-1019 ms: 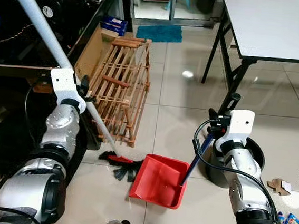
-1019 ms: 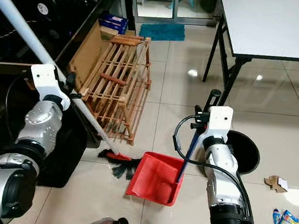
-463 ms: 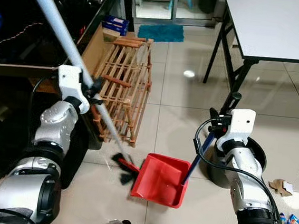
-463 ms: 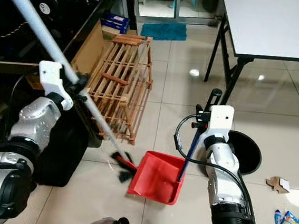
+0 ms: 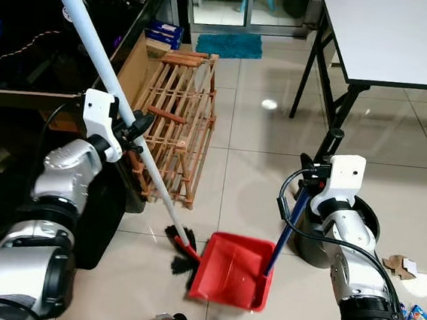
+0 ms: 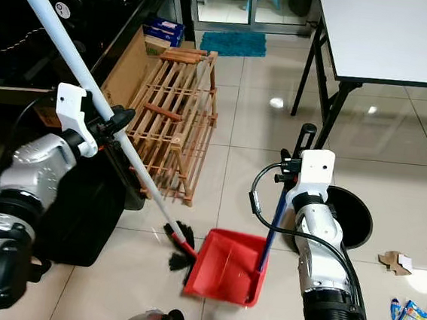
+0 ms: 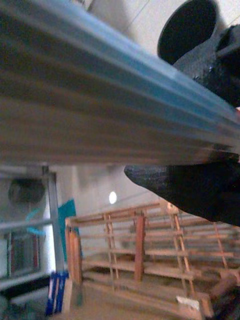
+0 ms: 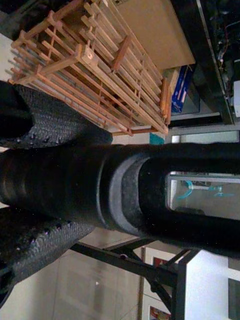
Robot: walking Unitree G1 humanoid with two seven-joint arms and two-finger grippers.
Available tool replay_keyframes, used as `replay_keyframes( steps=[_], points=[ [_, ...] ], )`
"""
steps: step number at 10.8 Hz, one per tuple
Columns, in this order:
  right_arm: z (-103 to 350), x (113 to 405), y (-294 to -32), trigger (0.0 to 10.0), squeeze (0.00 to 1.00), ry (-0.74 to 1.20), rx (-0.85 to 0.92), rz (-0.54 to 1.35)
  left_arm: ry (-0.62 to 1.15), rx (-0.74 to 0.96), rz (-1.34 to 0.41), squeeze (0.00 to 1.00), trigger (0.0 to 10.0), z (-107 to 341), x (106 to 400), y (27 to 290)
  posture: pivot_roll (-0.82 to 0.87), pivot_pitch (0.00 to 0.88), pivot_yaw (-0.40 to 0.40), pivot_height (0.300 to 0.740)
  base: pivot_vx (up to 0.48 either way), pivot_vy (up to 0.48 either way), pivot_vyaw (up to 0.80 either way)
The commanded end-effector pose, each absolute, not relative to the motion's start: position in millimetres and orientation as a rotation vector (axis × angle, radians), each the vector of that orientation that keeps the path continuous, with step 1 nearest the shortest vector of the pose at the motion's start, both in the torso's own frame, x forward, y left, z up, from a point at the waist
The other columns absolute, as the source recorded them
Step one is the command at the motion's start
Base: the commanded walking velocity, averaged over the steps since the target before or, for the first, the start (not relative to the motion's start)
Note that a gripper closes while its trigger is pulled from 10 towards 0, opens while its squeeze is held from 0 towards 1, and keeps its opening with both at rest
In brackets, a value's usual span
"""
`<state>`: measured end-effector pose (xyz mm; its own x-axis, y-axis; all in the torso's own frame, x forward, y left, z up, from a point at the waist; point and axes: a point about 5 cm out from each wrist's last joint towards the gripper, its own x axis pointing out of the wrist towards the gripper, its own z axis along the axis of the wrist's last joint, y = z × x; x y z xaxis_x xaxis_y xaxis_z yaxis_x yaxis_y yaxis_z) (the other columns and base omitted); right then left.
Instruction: Sweep floor
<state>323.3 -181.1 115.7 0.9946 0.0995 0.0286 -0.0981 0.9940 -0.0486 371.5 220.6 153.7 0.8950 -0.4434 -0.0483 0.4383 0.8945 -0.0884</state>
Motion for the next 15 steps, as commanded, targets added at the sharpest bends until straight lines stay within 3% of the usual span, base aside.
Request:
replay_keyframes(
  steps=[1, 7, 8, 9, 12, 15],
  points=[
    [124, 327, -178, 10.0, 0.0, -0.067, -0.038, 0.118, 0.147, -0.104, -0.536, 0.0, 0.0, 145, 368, 218, -0.2, 0.097, 0.089, 0.74, 0.0, 0.0, 0.0],
    [125, 327, -179, 10.0, 0.0, -0.069, -0.047, 0.122, 0.201, 0.041, -0.768, 0.0, 0.0, 153, 362, 221, -0.21, 0.096, 0.084, 0.74, 0.0, 0.0, 0.0],
    [124, 326, -181, 10.0, 0.0, -0.064, -0.052, 0.121, 0.187, 0.054, -0.72, 0.0, 1.2, 158, 366, 223, -0.21, 0.102, 0.085, 0.74, 0.0, 0.0, 0.0],
    [121, 325, -185, 10.0, 0.0, -0.054, -0.055, 0.111, 0.171, 0.056, -0.701, 0.0, 0.0, 160, 367, 225, -0.21, 0.104, 0.088, 0.74, 0.0, 0.0, 0.0],
    [120, 323, -189, 10.0, 0.0, -0.05, -0.059, 0.102, 0.136, 0.087, -0.772, 0.0, 0.0, 169, 372, 213, -0.21, 0.106, 0.097, 0.74, 0.0, 0.0, 0.0],
    [120, 323, -190, 10.0, 0.0, -0.054, -0.057, 0.094, 0.081, 0.156, -0.865, 0.0, 0.0, 194, 385, 184, -0.23, 0.106, 0.103, 0.74, 0.0, 0.0, 0.0]
  ],
)
